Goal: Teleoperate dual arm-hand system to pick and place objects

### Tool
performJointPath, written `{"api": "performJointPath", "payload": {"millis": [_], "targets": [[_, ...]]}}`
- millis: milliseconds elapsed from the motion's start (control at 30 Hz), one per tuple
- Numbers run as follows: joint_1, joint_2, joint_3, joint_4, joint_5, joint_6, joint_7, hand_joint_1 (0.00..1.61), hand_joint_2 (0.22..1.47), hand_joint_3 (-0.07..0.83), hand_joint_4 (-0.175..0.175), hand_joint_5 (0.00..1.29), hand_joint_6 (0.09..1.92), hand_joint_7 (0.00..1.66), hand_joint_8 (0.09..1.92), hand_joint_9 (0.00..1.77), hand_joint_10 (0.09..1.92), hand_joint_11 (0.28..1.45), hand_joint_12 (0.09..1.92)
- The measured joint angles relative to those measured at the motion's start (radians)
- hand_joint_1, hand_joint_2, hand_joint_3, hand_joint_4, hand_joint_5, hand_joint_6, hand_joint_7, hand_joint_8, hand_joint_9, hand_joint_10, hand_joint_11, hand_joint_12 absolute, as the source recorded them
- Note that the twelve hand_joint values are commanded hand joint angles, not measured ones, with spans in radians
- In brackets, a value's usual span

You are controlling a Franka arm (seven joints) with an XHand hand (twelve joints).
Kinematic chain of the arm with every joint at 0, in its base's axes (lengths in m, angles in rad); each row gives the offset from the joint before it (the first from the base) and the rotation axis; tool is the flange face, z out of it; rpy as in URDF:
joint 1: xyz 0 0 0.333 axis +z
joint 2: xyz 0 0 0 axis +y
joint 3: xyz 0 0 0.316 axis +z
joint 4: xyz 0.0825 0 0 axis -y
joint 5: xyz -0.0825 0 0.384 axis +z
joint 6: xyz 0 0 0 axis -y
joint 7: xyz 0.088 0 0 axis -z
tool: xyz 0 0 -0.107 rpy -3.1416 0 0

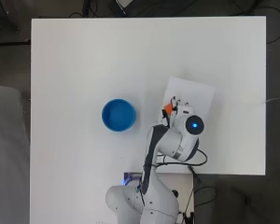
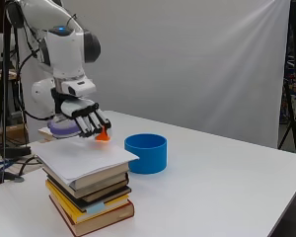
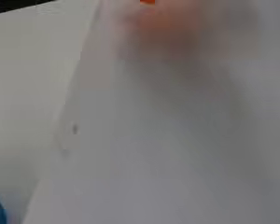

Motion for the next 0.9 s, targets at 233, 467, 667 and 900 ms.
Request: {"api": "performJointPath", "payload": {"millis": [233, 467, 667, 900], "targets": [[0.013, -0.054, 0.106, 0.097, 0.096, -0.047, 0.011, 0.91, 1.23, 0.000, 0.175, 0.74, 1.36, 0.99, 1.92, 1.26, 1.92, 0.89, 1.85], [0.040, -0.100, 0.217, 0.126, 0.262, -0.067, -0.045, 0.92, 1.22, -0.001, 0.175, 0.76, 1.33, 1.01, 1.92, 1.31, 1.92, 0.98, 1.89], [0.068, -0.062, 0.302, 0.052, 0.317, -0.037, -0.104, 0.92, 1.22, 0.000, 0.175, 0.76, 1.33, 1.01, 1.92, 1.35, 1.92, 1.04, 1.92], [0.099, 0.004, 0.395, -0.047, 0.354, 0.004, -0.194, 0.87, 1.26, 0.003, 0.175, 0.69, 1.42, 0.93, 1.92, 1.31, 1.92, 1.03, 1.92]]}}
